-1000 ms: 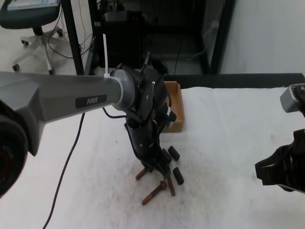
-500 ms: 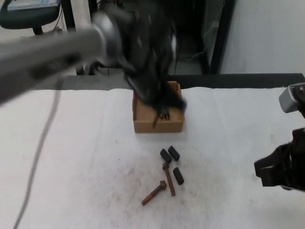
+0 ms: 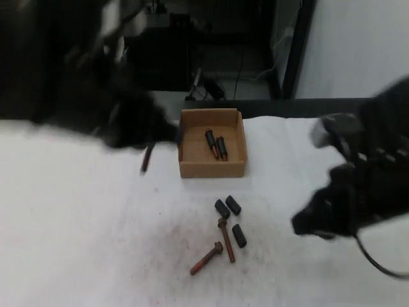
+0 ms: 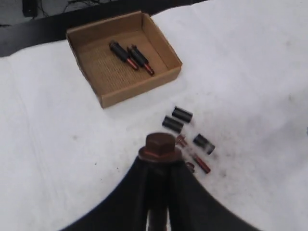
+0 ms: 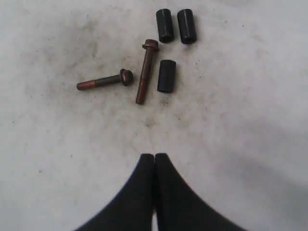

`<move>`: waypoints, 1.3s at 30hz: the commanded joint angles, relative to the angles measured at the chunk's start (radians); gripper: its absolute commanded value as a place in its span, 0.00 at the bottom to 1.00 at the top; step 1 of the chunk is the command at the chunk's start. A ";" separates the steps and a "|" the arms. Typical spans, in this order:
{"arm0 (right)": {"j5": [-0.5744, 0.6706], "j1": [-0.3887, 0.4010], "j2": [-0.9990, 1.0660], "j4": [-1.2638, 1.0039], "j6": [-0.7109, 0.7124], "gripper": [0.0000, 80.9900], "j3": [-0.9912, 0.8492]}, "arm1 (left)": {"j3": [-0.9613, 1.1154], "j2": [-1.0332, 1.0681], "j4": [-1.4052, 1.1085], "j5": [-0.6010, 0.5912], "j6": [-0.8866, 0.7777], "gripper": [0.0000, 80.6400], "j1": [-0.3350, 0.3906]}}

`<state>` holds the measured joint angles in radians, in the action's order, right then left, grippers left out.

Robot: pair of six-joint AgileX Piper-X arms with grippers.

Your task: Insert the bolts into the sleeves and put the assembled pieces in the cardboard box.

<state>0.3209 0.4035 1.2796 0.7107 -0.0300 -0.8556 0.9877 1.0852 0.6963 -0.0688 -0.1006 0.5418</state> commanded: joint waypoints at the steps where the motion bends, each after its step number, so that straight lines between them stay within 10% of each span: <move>1: -0.004 0.029 0.107 -0.008 0.001 0.00 -0.098 | -0.216 -0.221 -0.149 0.036 -0.041 0.00 -0.003; 10: -0.038 0.079 0.438 0.179 0.061 0.03 -0.401 | -0.450 -0.406 -0.232 0.053 -0.061 0.00 -0.003; 18: -0.205 0.099 0.556 0.220 0.084 0.51 -0.513 | -0.458 -0.390 -0.230 0.053 0.013 0.00 -0.003; 39: -0.308 0.203 0.689 0.230 0.099 0.48 -0.523 | -0.460 -0.390 -0.168 0.053 0.124 0.00 -0.003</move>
<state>0.0065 0.6060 1.9663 0.9370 0.0668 -1.3681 0.5257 0.6948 0.5060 -0.0246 0.0132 0.5418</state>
